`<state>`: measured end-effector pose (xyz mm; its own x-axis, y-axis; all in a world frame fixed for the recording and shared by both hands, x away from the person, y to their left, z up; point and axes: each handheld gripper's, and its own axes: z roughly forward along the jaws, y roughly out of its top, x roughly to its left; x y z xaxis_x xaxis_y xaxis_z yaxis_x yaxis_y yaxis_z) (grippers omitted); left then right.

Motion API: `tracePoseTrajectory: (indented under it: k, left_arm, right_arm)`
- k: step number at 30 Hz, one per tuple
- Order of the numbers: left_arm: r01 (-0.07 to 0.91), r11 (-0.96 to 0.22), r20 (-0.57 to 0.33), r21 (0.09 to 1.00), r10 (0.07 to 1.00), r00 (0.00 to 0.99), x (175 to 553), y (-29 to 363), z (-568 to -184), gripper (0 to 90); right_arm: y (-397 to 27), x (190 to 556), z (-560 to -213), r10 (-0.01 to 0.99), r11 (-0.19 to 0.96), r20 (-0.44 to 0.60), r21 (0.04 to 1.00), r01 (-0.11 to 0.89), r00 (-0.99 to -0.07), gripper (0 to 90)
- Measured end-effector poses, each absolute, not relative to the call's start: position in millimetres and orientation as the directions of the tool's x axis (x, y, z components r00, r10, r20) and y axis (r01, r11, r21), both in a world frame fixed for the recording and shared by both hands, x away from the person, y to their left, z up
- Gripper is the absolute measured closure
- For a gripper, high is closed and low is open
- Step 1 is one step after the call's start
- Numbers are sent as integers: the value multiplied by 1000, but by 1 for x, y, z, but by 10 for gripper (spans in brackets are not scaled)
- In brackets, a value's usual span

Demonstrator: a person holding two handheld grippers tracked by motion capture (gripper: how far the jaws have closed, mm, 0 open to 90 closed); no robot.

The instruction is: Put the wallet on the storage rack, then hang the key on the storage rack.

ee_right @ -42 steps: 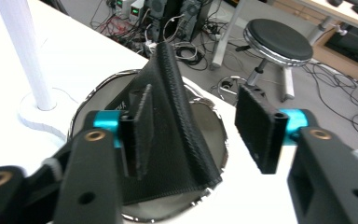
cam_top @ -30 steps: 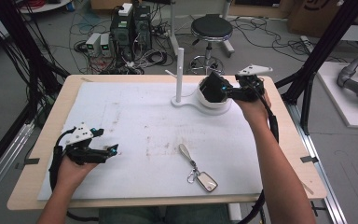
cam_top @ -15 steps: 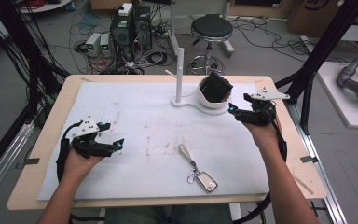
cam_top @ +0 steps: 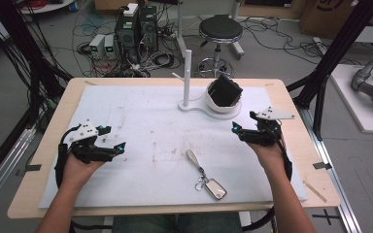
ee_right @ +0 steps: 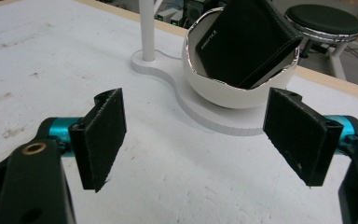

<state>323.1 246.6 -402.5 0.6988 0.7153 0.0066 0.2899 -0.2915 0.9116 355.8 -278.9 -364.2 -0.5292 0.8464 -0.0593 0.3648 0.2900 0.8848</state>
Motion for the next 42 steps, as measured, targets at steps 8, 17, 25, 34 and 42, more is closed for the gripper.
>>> tracePoseTrajectory:
  k: [8, 17, 25, 34, 42]
  left_arm:
    - [284, -274, -6, 919, 711, 703, 319, 248, -401, 159]
    - [278, -291, 13, 915, 712, 702, 315, 248, -400, 159]
    - [281, -287, 9, 916, 715, 700, 316, 249, -400, 159]
    - [284, -286, 9, 915, 718, 696, 317, 250, -401, 159]
    - [283, -292, 12, 914, 717, 697, 316, 249, -401, 159]
  right_arm:
    - [-279, 341, -366, 842, 271, -39, 892, 361, -538, 212]
    - [-267, 331, -365, 817, 294, -58, 898, 328, -573, 213]
    - [-250, 320, -368, 782, 322, -63, 893, 315, -620, 213]
    - [-229, 309, -381, 722, 388, -65, 863, 325, -689, 212]
    - [-205, 305, -403, 663, 461, -50, 813, 356, -747, 213]
